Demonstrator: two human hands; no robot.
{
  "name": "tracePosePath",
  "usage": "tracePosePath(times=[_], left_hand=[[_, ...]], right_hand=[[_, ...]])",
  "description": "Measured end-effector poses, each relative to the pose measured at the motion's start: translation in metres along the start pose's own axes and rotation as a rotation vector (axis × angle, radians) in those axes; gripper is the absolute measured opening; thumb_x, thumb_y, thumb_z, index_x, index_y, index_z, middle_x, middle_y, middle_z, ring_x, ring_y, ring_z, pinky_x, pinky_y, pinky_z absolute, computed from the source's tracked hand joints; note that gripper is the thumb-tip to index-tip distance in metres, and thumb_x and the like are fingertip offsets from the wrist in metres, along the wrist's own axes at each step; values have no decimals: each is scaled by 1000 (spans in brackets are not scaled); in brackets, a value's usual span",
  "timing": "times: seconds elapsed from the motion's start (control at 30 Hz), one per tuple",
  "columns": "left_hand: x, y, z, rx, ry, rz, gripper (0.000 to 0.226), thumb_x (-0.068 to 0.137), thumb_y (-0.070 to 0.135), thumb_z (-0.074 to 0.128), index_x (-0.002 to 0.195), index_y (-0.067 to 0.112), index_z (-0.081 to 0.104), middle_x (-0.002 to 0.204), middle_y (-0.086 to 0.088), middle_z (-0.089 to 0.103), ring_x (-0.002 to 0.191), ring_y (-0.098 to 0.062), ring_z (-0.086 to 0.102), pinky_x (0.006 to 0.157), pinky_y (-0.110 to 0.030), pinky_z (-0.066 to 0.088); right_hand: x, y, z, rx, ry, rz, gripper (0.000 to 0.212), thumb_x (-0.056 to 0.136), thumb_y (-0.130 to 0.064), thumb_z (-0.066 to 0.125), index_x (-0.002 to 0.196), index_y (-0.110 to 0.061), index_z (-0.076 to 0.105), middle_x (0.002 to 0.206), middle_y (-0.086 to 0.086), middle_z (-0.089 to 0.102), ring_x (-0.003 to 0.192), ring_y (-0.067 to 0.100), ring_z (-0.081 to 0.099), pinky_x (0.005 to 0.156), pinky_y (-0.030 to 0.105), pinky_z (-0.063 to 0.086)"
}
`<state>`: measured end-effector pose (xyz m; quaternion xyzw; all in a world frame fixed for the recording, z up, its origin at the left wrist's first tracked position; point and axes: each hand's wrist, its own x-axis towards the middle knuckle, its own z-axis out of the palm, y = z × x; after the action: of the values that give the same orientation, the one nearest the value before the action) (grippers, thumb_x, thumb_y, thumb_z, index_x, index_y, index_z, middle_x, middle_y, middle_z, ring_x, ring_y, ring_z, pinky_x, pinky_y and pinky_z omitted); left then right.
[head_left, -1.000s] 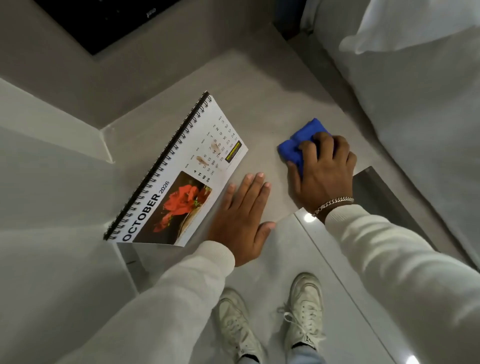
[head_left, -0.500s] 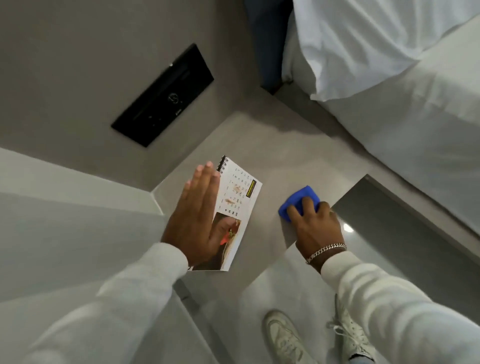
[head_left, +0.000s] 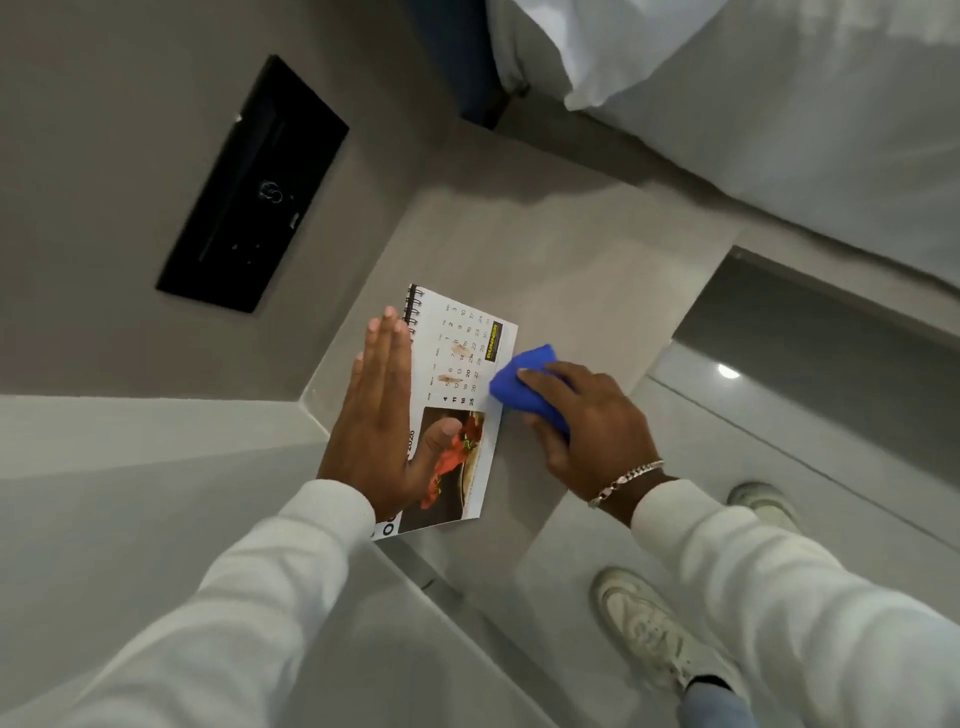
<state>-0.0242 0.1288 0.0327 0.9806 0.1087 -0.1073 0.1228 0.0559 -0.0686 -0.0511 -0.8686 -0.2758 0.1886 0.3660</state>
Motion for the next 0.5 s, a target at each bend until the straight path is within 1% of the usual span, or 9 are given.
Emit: tracePosePath(times=[0.1, 0.2, 0.27, 0.33, 0.4, 0.5], left_hand=[[0, -1, 2, -44, 23, 17, 89, 92, 66, 24, 154, 10, -6, 164, -2, -12, 153, -20, -12, 124, -44, 5], [0, 0, 3, -71, 36, 36, 85, 95, 58, 27, 154, 7, -6, 164, -1, -12, 153, -19, -12, 125, -41, 4], [0, 0, 2, -81, 45, 45, 81, 96, 48, 32, 153, 4, -4, 164, -4, -10, 154, -21, -11, 125, -35, 2], [1, -1, 3, -92, 42, 43, 78, 95, 40, 33, 154, 4, -4, 164, -6, -9, 154, -22, -11, 125, -31, 0], [2, -2, 3, -112, 43, 43, 76, 96, 36, 33, 154, 4, -4, 165, -8, -8, 154, -22, -11, 124, -26, 0], [2, -3, 4, -123, 55, 55, 74, 97, 36, 32, 154, 6, -4, 165, -7, -8, 153, -19, -12, 122, -21, -1]], right_hand=[[-1, -12, 27, 163, 38, 25, 47, 89, -32, 59, 135, -24, 51, 137, 10, 54, 112, 31, 56, 94, 40, 47], [-1, -26, 51, 291, 73, 72, 48, 92, -33, 56, 138, -26, 47, 144, 9, 48, 123, 28, 50, 103, 37, 40], [-11, -36, 65, 365, 118, 47, 48, 91, -31, 57, 137, -22, 49, 145, 11, 47, 126, 29, 48, 105, 38, 40], [-27, -44, 79, 404, 131, 6, 48, 92, -30, 55, 138, -21, 47, 145, 12, 46, 128, 29, 46, 107, 42, 41], [-39, -49, 88, 433, 128, -15, 48, 93, -30, 54, 139, -23, 45, 147, 12, 44, 129, 28, 44, 107, 43, 40], [-33, -50, 93, 479, 151, 26, 48, 93, -28, 53, 140, -27, 41, 149, 9, 41, 132, 27, 42, 110, 42, 37]])
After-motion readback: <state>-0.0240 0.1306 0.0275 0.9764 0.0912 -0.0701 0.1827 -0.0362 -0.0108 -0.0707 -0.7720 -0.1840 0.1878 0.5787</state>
